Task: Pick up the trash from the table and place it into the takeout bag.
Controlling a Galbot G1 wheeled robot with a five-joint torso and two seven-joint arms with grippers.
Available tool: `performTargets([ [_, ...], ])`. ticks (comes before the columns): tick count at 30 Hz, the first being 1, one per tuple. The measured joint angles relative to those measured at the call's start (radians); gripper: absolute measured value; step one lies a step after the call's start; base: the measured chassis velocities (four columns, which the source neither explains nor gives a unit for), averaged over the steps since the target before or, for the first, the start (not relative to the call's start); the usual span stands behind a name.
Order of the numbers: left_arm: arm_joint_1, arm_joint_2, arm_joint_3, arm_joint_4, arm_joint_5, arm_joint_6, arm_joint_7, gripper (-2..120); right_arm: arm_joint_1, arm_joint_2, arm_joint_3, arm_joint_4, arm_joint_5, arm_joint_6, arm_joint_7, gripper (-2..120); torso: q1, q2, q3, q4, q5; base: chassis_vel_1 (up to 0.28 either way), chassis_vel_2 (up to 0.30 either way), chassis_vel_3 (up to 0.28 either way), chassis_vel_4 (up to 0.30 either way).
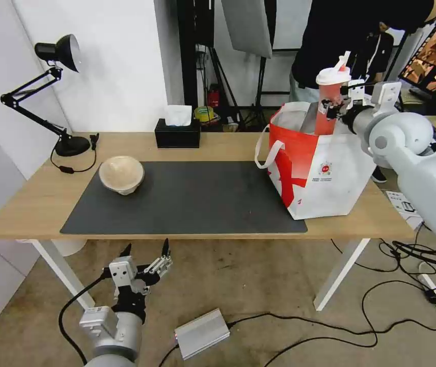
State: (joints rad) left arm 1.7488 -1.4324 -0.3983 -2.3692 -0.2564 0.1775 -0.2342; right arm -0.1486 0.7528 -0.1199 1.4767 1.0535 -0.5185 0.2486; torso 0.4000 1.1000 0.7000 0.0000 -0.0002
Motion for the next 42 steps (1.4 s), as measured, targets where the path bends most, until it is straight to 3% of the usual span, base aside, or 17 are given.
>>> performTargets([
  [26, 0.007, -0.003, 0.003, -0.001, 0.010, 0.001, 0.000, 100, 0.035, 0.050, -0.040, -0.058, -0.020, -0.045, 0.013, 3, 0.000, 0.000, 0.000, 0.0000, 0.0000, 0.000, 0.000, 0.000, 0.000],
  [42, 0.005, -0.007, 0.011, 0.001, 0.015, 0.000, 0.000, 100, 0.011, 0.018, -0.038, -0.012, -0.014, -0.074, 0.033, 3, 0.000, 0.000, 0.000, 0.0000, 0.0001, 0.000, 0.000, 0.000, 0.000],
])
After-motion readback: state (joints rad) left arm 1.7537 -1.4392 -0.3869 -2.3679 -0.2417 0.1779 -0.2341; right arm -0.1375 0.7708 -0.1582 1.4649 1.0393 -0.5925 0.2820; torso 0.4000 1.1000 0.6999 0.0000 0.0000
